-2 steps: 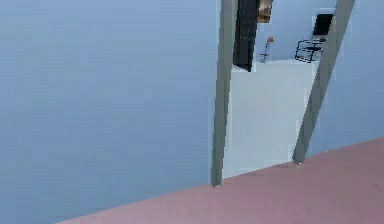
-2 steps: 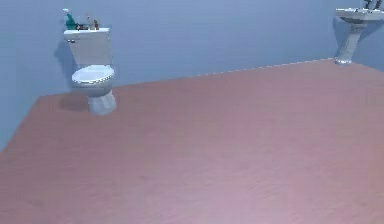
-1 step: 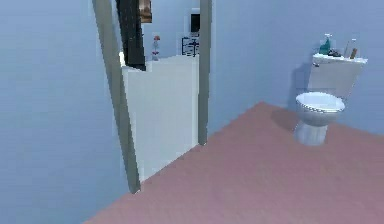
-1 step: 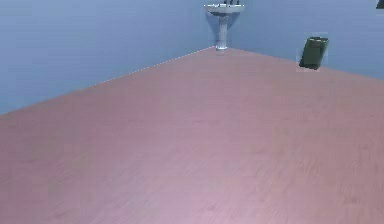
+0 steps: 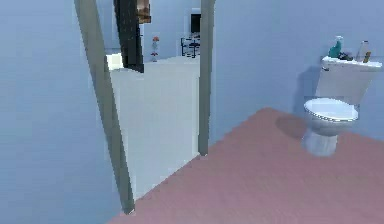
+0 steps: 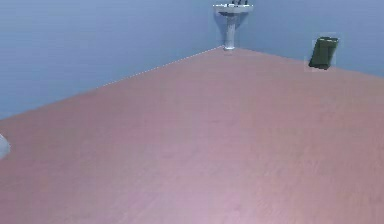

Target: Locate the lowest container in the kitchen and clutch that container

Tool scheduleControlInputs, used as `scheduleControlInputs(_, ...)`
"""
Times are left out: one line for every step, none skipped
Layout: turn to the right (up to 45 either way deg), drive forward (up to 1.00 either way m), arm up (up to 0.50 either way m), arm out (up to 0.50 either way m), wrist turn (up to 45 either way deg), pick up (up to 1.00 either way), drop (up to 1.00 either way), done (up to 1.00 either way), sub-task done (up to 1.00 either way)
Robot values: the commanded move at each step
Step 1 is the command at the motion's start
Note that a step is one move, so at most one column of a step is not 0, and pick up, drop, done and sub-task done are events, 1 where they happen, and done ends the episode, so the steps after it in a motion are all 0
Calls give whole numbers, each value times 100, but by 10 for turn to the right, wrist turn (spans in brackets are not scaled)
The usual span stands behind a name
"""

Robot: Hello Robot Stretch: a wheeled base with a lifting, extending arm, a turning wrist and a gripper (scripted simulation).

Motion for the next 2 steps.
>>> scheduleControlInputs(120, 0, 0, 0, 0, 0, 0, 0, 0)
scheduleControlInputs(0, 100, 0, 0, 0, 0, 0, 0, 0)
